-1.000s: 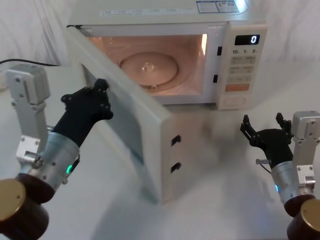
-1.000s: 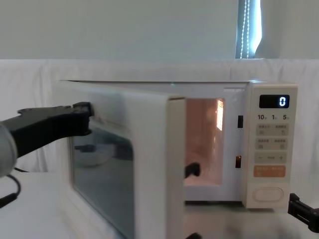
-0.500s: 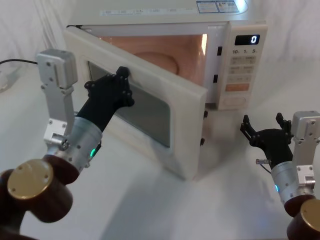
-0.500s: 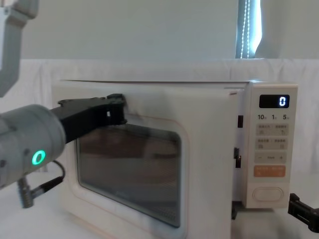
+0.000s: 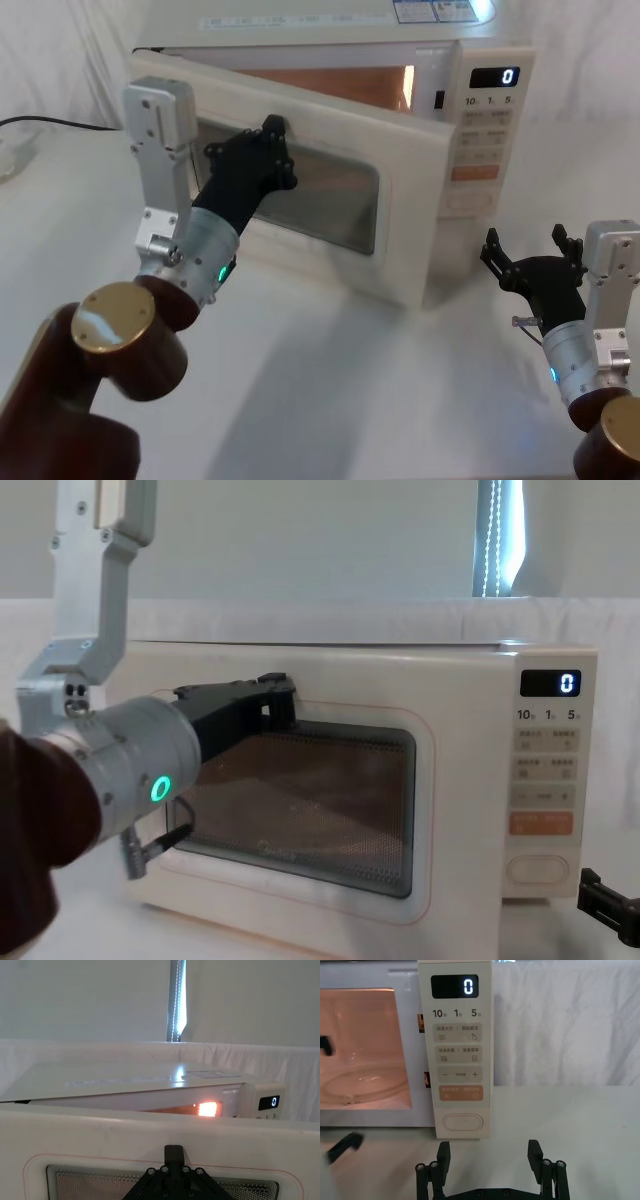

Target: Press the button to open the microwave door with one hand; close the microwave door with the other hand.

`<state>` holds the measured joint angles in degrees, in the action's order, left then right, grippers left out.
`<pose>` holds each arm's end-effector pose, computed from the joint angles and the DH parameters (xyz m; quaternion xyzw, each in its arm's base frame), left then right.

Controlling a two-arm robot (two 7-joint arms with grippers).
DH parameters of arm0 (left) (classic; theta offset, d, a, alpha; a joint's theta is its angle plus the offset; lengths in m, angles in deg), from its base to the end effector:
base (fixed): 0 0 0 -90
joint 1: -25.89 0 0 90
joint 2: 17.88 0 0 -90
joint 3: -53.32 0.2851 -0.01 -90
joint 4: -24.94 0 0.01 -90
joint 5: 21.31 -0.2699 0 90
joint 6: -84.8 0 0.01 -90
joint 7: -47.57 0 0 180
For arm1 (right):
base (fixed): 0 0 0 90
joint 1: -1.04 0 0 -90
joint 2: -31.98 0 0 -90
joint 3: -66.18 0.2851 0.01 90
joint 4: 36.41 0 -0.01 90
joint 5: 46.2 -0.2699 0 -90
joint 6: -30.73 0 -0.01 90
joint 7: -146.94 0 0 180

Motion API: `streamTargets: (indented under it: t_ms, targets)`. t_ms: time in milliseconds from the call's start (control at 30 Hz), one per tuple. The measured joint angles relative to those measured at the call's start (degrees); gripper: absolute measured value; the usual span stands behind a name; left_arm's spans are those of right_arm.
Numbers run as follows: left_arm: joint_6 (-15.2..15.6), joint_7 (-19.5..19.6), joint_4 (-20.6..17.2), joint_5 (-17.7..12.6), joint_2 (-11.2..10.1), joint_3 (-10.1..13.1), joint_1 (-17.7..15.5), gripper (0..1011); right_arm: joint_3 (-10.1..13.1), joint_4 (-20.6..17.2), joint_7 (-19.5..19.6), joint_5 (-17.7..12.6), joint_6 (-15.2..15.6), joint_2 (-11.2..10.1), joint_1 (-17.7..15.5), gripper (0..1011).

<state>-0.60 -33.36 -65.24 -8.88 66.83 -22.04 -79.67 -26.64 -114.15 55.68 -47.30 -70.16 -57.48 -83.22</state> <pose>0.3508 -0.0459 -0.2143 -0.0793 -0.0330 0.5379 0.8386 0.3151 0.0171 -0.3224 0.0356 -0.0183 -0.6818 0.7304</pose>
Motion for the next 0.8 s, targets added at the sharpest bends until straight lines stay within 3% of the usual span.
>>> streamTargets:
  t_ms: [800]
  targets:
    - [-1.03, -2.16, 7.76, -2.31, 4.08, 0.11, -6.67, 0, 0.0, 0.0, 0.0, 0.0, 0.0, 0.0, 0.0, 1002]
